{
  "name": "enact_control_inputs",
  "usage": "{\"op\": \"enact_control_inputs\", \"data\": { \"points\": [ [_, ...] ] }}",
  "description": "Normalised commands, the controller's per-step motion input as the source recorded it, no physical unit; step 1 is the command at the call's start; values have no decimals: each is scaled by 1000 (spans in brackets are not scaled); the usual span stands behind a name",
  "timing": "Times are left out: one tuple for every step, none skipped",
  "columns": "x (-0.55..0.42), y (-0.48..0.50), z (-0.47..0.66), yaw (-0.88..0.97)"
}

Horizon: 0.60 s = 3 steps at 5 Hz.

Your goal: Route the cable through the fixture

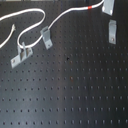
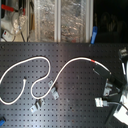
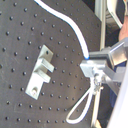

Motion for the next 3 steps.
{"op": "enact_control_inputs", "data": {
  "points": [
    [9,63,14,0],
    [-81,20,58,0],
    [-186,-32,233,0]
  ]
}}
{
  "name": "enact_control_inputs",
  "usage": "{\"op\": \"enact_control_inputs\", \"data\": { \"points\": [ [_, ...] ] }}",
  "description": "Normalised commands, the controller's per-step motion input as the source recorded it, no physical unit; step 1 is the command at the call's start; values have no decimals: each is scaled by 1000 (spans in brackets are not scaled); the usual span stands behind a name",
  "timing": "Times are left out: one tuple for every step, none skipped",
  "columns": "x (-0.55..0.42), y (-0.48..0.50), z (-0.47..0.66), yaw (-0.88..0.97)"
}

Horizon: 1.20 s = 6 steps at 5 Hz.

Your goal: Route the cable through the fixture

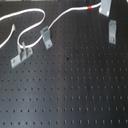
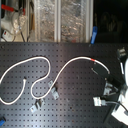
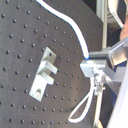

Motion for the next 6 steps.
{"op": "enact_control_inputs", "data": {
  "points": [
    [-79,48,233,-808],
    [-41,43,259,-957],
    [-48,51,256,-954],
    [-50,85,268,-894],
    [-94,133,287,-654],
    [-22,257,228,-183]
  ]
}}
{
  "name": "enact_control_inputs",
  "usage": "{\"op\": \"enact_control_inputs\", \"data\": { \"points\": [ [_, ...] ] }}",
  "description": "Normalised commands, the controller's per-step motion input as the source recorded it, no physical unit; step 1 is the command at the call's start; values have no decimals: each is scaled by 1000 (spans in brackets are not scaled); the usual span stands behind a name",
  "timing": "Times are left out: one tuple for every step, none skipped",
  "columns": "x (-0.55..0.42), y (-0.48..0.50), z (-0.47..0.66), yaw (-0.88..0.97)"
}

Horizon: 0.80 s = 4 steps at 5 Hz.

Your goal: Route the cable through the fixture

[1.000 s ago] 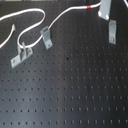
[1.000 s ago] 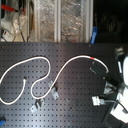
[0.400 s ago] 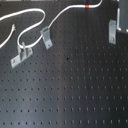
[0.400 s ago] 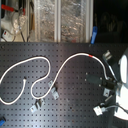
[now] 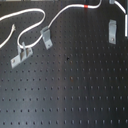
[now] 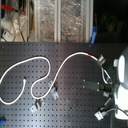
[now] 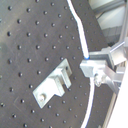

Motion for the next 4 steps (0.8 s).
{"op": "enact_control_inputs", "data": {
  "points": [
    [-53,336,241,0],
    [1,27,-1,89],
    [-26,6,276,29],
    [-148,50,471,100]
  ]
}}
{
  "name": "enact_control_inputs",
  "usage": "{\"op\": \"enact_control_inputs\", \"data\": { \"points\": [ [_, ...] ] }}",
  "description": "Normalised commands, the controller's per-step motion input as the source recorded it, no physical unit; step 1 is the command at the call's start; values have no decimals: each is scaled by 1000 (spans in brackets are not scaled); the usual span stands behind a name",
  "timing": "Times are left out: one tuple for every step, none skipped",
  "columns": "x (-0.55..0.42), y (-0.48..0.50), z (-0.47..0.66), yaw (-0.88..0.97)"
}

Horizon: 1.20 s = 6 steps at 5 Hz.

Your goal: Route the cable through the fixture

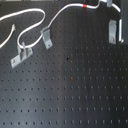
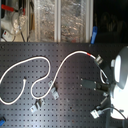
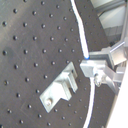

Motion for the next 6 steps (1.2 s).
{"op": "enact_control_inputs", "data": {
  "points": [
    [1,5,46,0],
    [-26,386,161,77],
    [29,327,132,231],
    [5,44,141,0],
    [5,49,448,0],
    [3,17,0,0]
  ]
}}
